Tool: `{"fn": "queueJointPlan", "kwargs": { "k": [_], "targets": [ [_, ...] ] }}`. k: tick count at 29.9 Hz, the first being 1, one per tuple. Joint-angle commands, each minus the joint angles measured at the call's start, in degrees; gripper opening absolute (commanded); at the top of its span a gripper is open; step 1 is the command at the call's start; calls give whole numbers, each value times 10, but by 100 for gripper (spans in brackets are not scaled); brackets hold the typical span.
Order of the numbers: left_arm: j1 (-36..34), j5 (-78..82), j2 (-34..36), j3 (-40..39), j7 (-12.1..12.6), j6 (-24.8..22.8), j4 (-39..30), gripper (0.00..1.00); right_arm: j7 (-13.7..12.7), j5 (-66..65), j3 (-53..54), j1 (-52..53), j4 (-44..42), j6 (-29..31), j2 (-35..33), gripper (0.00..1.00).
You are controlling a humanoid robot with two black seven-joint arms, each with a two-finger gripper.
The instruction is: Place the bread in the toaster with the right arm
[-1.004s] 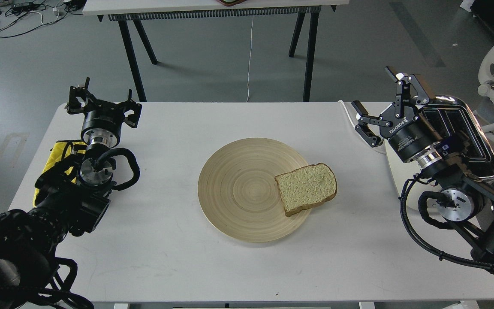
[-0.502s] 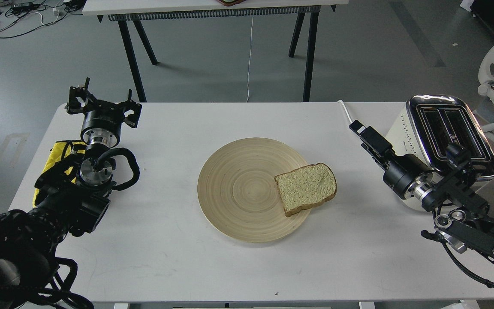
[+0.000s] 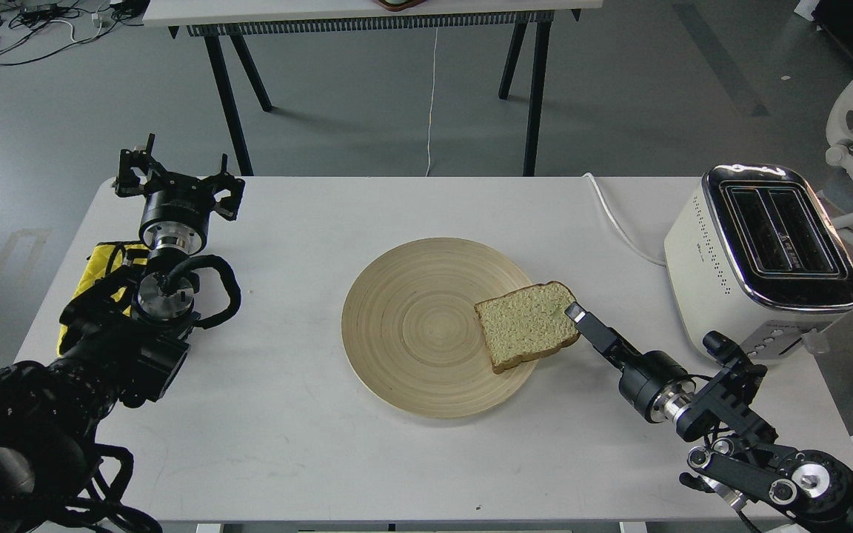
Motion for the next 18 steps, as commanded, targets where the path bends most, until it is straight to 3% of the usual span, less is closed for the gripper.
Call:
{"fn": "queueJointPlan", "kwargs": {
  "k": [1,8,14,18],
  "targets": [
    [0,0,0,0,0,0,0,100,1,2,-2,1,-2,-7,10,63],
    [0,0,0,0,0,0,0,100,4,1,0,3,0,-8,10,38],
    [0,0,0,0,0,0,0,100,3,3,7,5,0,-15,11,1],
    [0,0,0,0,0,0,1,100,4,6,15,7,26,-38,3,0]
  ]
}}
